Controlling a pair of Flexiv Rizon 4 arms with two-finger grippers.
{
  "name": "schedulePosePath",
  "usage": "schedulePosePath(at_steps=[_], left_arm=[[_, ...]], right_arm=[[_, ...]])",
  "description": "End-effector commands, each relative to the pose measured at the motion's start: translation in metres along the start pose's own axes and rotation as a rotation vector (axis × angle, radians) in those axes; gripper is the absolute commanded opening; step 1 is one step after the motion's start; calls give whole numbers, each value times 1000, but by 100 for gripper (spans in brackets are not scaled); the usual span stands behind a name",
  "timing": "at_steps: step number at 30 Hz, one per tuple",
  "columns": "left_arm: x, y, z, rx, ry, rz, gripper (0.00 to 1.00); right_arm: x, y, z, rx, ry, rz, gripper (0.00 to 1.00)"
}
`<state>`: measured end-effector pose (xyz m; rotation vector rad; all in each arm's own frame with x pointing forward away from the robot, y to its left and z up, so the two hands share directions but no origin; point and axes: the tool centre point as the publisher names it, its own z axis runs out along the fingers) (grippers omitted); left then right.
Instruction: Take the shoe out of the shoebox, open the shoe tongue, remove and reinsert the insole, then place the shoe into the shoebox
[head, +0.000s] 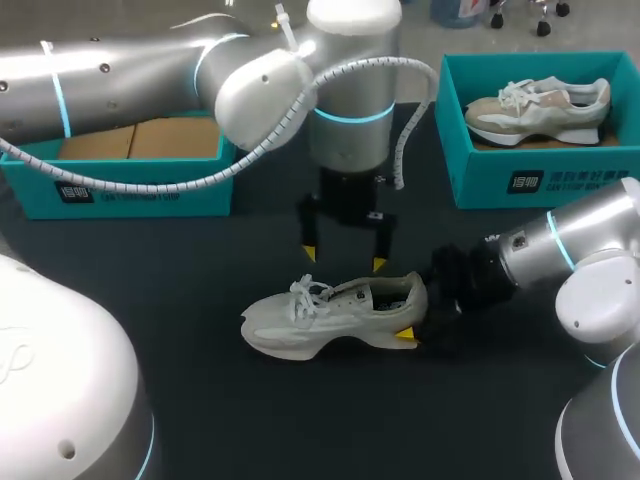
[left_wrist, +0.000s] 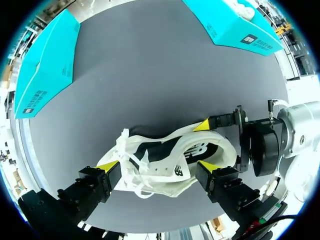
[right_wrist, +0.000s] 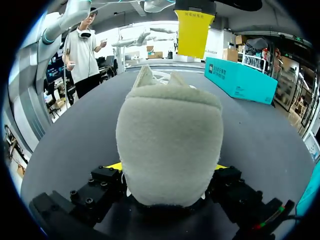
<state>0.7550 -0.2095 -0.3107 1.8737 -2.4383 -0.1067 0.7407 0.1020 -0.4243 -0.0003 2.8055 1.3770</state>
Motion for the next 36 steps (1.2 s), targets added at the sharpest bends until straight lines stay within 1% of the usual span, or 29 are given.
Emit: schedulePosePath(at_steps=[1,7,14,21,26,32,36], left_arm=[[15,-8,11,-17,-31,11,100],[22,-8,24,-45,-33,34,100],[28,-9,40,-65,-44,110,100],[25,-14,51,-64,-38,140,100],[24,-10,55,-70,-39,151,100],[25,-5,64,-76,-71,109,100],[24,-1,67,-54,-109,77,100]], right_arm=[[0,0,0,4,-2,1,0],[0,0,0,4,-2,1,0],[0,0,0,4,-2,1,0],[0,0,0,4,-2,1,0],[0,0,0,4,-2,1,0],[0,0,0,4,-2,1,0],[0,0,0,4,-2,1,0]])
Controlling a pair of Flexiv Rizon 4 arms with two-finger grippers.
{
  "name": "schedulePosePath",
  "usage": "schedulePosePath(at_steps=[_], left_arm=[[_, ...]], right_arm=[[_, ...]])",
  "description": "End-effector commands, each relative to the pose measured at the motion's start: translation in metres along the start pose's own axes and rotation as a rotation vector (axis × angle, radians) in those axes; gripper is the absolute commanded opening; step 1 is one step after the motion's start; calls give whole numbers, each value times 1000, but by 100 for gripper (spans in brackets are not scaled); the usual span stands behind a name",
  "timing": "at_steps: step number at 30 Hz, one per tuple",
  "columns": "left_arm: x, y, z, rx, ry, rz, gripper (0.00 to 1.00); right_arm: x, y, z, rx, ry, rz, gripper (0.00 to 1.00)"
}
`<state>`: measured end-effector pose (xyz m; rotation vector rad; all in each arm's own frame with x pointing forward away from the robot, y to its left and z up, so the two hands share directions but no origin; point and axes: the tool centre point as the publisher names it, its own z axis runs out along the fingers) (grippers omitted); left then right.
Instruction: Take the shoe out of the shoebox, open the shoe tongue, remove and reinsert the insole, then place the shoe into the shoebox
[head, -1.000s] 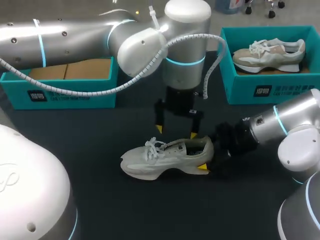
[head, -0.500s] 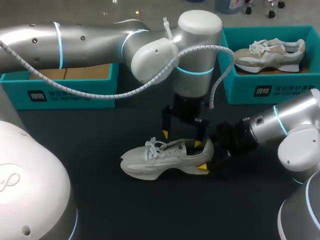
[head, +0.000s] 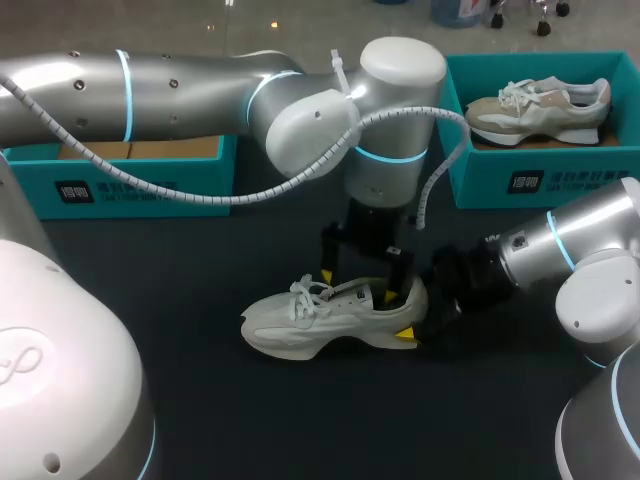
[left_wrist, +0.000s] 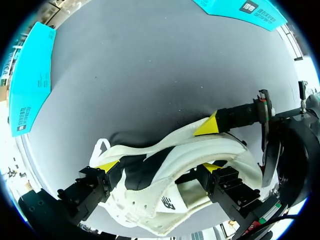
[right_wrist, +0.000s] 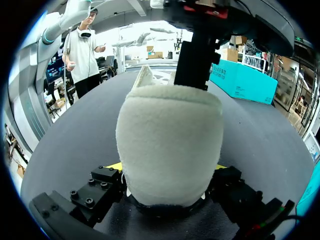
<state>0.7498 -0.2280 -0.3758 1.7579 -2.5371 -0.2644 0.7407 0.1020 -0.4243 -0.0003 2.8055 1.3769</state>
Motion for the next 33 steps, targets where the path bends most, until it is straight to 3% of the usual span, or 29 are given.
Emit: schedulePosePath(at_steps=[1,15,26,33], left_arm=[[6,5,2,14,-30,-27,100],[-12,21,4,43,-99,-186,100],[-33,35,-17,41,-157,-305,100],[-38,38,-28,48,-139,-318,100]], right_arm=[[0,0,0,4,-2,1,0],[0,0,0,4,-2,1,0],[0,0,0,4,-2,1,0],[0,0,0,4,-2,1,0]])
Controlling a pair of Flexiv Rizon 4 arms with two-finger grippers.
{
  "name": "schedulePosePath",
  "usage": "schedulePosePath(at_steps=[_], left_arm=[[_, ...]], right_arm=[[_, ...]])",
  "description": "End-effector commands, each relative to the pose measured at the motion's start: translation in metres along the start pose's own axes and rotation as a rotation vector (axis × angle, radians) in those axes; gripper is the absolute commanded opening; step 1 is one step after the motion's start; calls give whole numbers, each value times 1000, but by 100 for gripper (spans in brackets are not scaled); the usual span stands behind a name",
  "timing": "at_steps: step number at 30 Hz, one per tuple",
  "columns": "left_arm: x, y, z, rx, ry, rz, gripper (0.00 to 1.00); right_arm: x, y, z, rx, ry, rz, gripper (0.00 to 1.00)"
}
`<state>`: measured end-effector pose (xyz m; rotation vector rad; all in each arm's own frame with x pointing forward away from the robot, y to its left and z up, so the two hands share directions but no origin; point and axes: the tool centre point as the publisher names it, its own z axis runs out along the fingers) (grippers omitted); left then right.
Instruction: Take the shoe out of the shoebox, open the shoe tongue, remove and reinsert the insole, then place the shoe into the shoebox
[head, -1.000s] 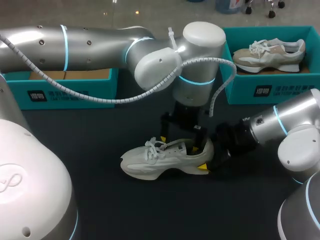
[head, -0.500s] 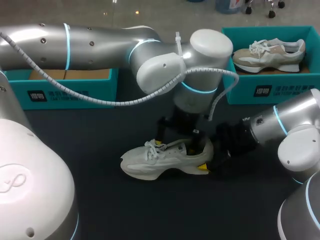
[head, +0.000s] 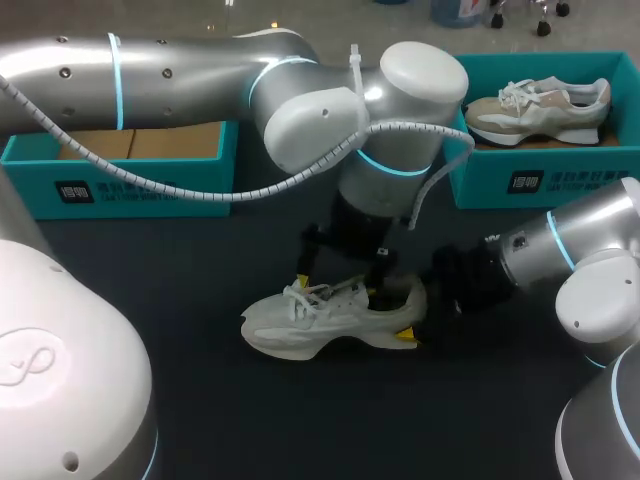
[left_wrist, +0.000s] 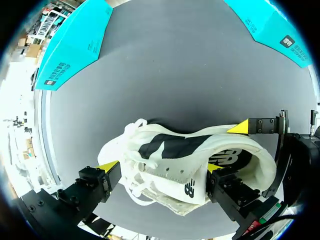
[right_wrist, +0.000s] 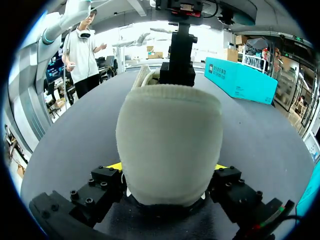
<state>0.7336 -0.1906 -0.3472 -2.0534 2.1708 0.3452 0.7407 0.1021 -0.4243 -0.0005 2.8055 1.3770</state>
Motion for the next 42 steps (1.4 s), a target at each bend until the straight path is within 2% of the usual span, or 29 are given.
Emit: schedulePosePath(at_steps=[1,8,9,10,11,14,15,17,21,33,42], left_arm=[[-10,3,-7,4,18,-3,100],[-14,12,-17,-23,58,-17,100],[-15,13,-19,-28,76,-16,88],[-16,15,-20,-30,86,-17,72],[-17,16,-21,-33,94,-16,49],[-19,20,-25,-45,121,-20,31],[-20,21,-26,-46,127,-19,11],[-21,23,-27,-48,140,-19,0],[-23,25,-27,-58,162,-20,0],[-43,28,-35,-86,349,-9,0],[-66,31,-32,-89,388,-40,0]], right_arm=[[0,0,0,4,-2,1,0],[0,0,0,4,-2,1,0],[0,0,0,4,-2,1,0],[0,0,0,4,-2,1,0],[0,0,0,4,-2,1,0],[0,0,0,4,-2,1,0],[0,0,0,4,-2,1,0],[0,0,0,4,-2,1,0],[0,0,0,4,-2,1,0],[0,0,0,4,-2,1,0],[0,0,0,4,-2,1,0]])
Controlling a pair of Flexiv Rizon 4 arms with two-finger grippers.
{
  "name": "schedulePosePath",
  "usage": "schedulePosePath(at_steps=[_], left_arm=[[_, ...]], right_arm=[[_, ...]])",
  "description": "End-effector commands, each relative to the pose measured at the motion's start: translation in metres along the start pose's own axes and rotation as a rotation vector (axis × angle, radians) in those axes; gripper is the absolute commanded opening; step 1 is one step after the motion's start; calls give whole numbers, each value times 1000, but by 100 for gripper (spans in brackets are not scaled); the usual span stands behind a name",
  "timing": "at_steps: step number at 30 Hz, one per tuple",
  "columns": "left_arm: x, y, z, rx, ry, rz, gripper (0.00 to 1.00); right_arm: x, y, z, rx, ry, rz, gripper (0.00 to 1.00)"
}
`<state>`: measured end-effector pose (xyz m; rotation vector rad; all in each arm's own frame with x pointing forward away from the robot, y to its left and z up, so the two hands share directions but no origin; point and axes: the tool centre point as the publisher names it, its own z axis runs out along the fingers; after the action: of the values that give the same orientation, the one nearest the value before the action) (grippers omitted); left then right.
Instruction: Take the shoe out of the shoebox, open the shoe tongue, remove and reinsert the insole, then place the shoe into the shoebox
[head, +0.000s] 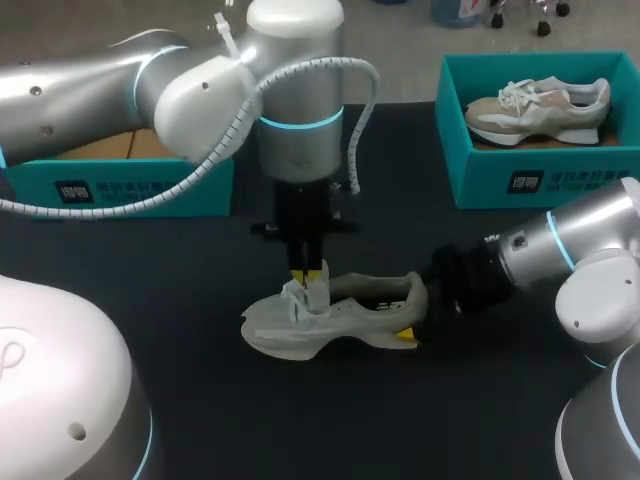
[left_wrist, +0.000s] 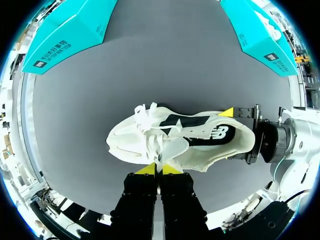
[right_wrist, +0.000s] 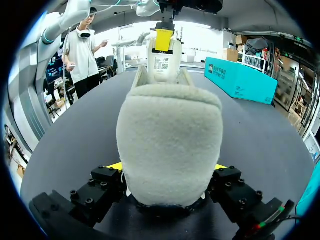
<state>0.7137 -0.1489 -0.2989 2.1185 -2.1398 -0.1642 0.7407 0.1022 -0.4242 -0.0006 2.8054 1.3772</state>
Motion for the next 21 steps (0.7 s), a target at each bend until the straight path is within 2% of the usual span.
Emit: schedulePosePath(at_steps=[1,9,15,21], left_arm=[[-19,6,1,2,120,-19,0],[-40,6,15,-3,127,-59,0],[-56,2,35,-17,121,-121,0],[-60,-1,51,-28,104,-131,0]], right_arm=[[0,0,0,4,-2,1,0],[0,0,0,4,-2,1,0],[0,0,0,4,-2,1,0],[0,0,0,4,-2,1,0]])
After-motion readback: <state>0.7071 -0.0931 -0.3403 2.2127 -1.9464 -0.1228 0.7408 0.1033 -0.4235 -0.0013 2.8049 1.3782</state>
